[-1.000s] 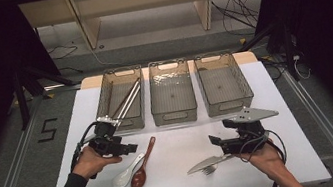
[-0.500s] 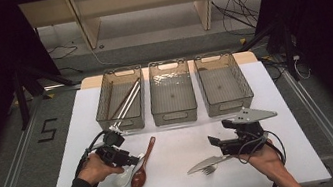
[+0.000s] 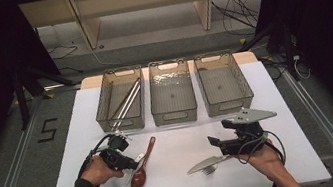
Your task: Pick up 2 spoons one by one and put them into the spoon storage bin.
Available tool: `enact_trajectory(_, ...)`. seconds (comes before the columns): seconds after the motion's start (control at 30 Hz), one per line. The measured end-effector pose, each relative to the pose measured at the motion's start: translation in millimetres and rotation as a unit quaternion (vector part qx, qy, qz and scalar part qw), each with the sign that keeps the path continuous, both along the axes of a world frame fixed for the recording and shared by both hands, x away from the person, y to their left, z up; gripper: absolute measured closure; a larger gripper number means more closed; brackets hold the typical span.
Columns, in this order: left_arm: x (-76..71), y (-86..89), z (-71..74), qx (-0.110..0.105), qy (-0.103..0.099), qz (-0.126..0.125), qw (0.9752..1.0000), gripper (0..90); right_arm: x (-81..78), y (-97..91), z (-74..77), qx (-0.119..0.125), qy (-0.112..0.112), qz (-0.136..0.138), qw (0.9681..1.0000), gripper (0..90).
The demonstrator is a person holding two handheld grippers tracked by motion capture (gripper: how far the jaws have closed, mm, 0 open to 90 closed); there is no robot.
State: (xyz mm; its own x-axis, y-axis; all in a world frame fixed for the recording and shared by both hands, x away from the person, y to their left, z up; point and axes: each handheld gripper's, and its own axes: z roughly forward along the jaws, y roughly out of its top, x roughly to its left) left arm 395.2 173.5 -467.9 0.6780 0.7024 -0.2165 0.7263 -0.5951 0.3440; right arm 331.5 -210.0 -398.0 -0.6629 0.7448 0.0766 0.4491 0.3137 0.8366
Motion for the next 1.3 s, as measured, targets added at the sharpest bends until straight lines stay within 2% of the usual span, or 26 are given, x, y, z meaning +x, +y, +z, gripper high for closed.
enact_trajectory(0.07,-0.1,-0.4,0.1,0.001,0.002,-0.009,1.0000,72.9,-0.2,0.3,0.2,0.000,0.000,0.000,1.0000,28.1)
enact_trajectory(0.67,-1.1,3.1,3.5,0.008,0.010,-0.021,0.9997,77.0,0.0,-0.4,0.6,0.001,-0.002,-0.002,1.0000,28.2)
enact_trajectory(0.83,-1.4,3.9,5.4,0.005,0.008,-0.022,0.9997,79.4,0.0,-0.4,0.7,0.001,-0.004,-0.002,1.0000,28.2)
enact_trajectory(0.87,-0.7,4.9,6.0,-0.006,0.016,-0.023,0.9996,80.6,0.0,-0.5,0.7,0.001,-0.004,-0.002,1.0000,28.2)
enact_trajectory(0.9,-1.1,4.9,7.3,-0.009,0.012,-0.025,0.9996,85.4,0.0,-0.5,0.7,0.001,-0.004,-0.003,1.0000,28.3)
enact_trajectory(0.93,-1.4,3.6,7.2,0.004,0.007,-0.023,0.9997,85.4,0.0,-0.5,0.7,0.000,-0.004,-0.002,1.0000,28.3)
enact_trajectory(1.1,-2.3,3.4,8.5,0.010,0.007,-0.029,0.9995,85.5,-0.1,-0.5,0.9,0.000,-0.004,-0.002,1.0000,28.3)
enact_trajectory(1.3,0.4,6.7,22.6,-0.009,-0.019,-0.019,0.9996,85.5,-0.1,-0.7,0.9,0.001,-0.003,-0.004,1.0000,28.3)
